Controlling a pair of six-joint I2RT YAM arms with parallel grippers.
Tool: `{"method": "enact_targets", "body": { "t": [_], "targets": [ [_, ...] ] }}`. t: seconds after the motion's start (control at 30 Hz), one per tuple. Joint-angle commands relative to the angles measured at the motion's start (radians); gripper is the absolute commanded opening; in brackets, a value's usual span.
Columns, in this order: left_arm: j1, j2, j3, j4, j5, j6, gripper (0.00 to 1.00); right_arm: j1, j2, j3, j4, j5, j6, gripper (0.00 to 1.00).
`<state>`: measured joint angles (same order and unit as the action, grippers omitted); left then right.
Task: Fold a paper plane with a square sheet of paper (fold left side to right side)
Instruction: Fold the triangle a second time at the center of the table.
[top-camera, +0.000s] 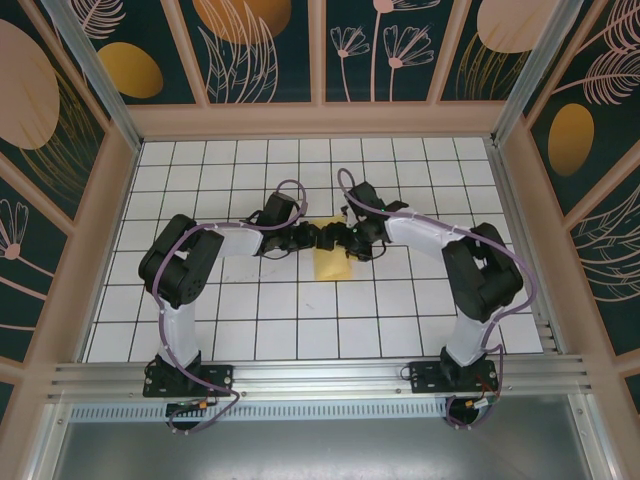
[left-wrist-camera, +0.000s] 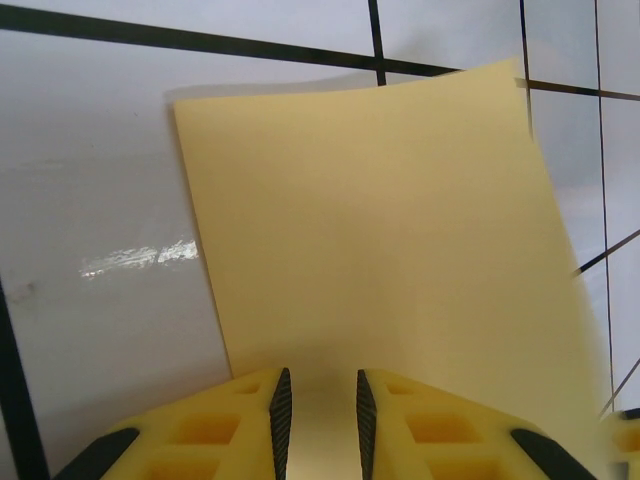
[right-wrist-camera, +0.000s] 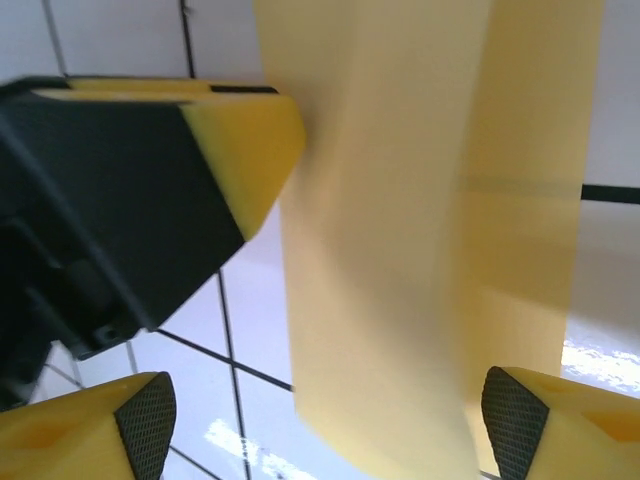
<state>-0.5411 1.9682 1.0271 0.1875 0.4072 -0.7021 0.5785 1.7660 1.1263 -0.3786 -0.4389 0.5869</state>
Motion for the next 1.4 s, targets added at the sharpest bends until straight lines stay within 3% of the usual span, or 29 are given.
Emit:
{"method": "enact_targets", "body": {
  "t": [0.0,0.13,0.4,0.77,0.9,1.07,1.37],
  "targets": [
    [-0.002,0.032,-0.019,-0.05,0.002,-0.008,0.28,-0.026,-0.03,-0.044,0.095,-0.114,0.013,0.82],
    [-0.002,0.016,-0.025,-0.04,0.007,-0.01,0.28,-0.069,-0.014,-0.068,0.141,-0.193,0.021,0.77],
    [-0.001,-0.068,-0.039,-0.033,-0.006,0.008,0.3,-0.117,0.035,-0.084,0.158,-0.271,0.062,0.58],
    [-0.009,-0.378,-0.155,-0.05,-0.062,0.131,0.42,-0.135,0.11,-0.032,0.108,-0.32,0.046,0.43],
    [-0.096,-0.503,-0.219,-0.107,-0.111,0.214,0.47,-0.149,0.104,-0.015,0.094,-0.337,0.045,0.42],
    [-0.23,-0.558,-0.277,-0.13,-0.199,0.189,0.5,-0.156,0.095,0.004,0.062,-0.342,0.039,0.42],
    [-0.384,-0.395,-0.115,-0.267,-0.375,0.199,0.67,-0.156,0.097,0.024,0.044,-0.34,0.044,0.42]
  ]
}}
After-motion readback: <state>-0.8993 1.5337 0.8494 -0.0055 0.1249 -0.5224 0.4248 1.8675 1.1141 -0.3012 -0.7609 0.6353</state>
